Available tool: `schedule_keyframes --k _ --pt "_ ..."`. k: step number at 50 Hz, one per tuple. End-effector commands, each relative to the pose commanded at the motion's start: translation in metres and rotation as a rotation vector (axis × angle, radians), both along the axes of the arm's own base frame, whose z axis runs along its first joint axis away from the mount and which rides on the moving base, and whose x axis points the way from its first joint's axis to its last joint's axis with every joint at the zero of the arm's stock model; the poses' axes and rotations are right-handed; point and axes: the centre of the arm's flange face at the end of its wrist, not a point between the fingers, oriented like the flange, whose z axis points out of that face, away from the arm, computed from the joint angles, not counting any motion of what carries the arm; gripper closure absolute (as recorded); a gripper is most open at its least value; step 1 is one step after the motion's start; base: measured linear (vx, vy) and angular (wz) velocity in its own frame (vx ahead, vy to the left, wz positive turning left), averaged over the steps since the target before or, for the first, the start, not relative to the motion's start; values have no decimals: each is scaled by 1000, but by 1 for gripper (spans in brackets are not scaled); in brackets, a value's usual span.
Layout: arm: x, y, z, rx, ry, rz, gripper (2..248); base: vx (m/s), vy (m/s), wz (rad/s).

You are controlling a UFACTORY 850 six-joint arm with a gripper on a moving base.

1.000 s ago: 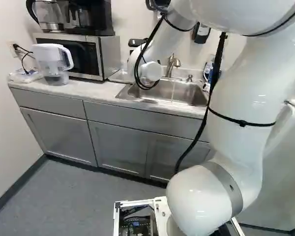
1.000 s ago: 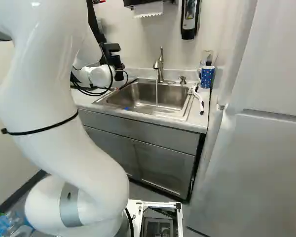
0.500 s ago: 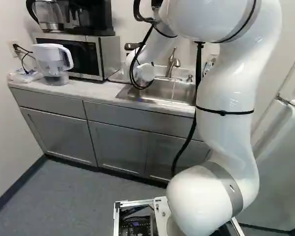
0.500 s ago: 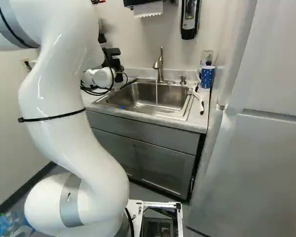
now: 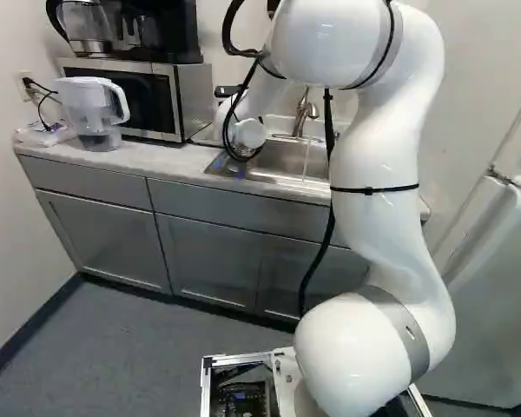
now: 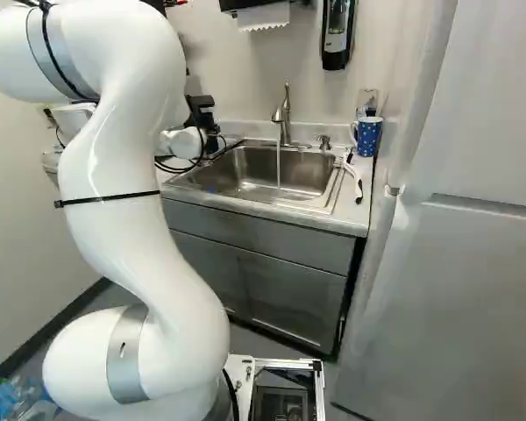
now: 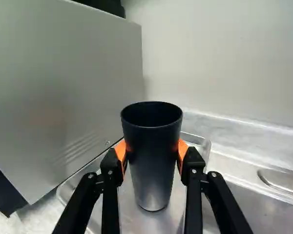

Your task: Rinse the cup and place it in the tray

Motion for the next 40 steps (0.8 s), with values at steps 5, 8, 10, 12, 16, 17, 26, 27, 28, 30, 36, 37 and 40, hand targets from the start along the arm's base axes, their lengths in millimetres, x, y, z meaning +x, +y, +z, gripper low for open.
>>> schedule_keyframes --k 5,8,10,12,16,17,26,27,28,30,36,37,40 --pt "0 0 0 0 0 0 129 0 0 0" --pt "0 0 0 0 0 0 129 0 0 0" --pt "0 0 0 0 0 0 129 0 0 0" --pt "0 0 0 0 0 0 129 0 0 0" --pt "0 0 0 0 0 0 129 0 0 0" --pt "0 0 0 0 0 0 129 0 0 0" --pt "0 0 0 -1 3 0 129 0 0 0" --pt "0 0 0 -1 5 0 129 0 0 0" --pt "0 0 -1 -1 7 0 129 0 0 0" --pt "0 0 -1 -1 7 0 129 0 0 0" --pt "0 0 -1 -1 7 0 129 0 0 0" --pt "0 0 -1 -1 7 0 129 0 0 0" --pt "0 0 -1 -1 7 0 129 0 0 0"
